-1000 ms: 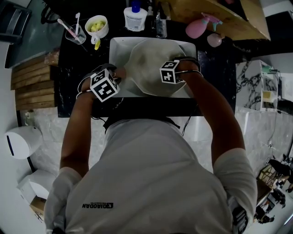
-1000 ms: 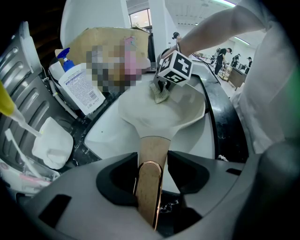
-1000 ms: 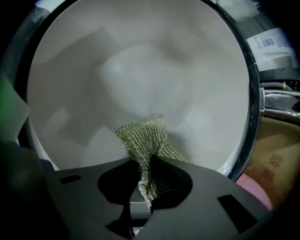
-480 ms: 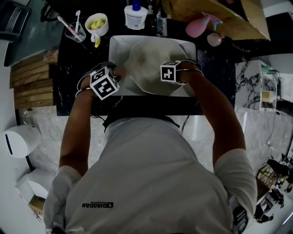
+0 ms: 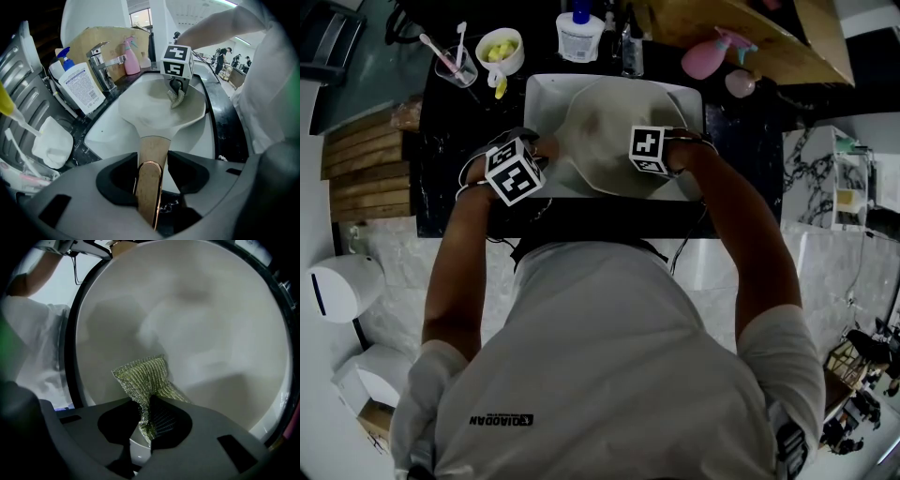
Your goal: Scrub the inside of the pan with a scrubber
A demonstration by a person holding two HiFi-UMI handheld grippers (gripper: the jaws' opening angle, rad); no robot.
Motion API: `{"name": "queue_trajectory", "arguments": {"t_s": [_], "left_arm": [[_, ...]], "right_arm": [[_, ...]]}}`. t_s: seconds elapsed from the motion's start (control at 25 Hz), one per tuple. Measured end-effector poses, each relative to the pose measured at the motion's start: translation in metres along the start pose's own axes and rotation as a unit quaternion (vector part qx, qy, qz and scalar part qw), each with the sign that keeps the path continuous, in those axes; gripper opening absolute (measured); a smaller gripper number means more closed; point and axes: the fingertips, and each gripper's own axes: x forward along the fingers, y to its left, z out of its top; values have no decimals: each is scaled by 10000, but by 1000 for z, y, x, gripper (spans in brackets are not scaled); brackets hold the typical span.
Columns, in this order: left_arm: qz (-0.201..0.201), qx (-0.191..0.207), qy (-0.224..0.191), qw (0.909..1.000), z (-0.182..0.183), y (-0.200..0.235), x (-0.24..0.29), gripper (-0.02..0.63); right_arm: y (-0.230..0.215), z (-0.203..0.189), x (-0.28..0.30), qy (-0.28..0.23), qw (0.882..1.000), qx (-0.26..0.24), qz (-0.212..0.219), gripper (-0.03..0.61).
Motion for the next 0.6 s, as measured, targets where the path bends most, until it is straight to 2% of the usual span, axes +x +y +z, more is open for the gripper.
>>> {"name": "queue_trajectory", "arguments": {"t_s": [0.28, 0.6], "left_arm": [[-21, -24, 21, 10000, 0, 0, 0, 211], [-33, -39, 36, 10000, 0, 1, 0, 211]], "right_arm": [[18, 13, 1, -388, 9960, 317, 745, 80], [43, 36, -4, -873, 9829, 498, 1541, 78]]}}
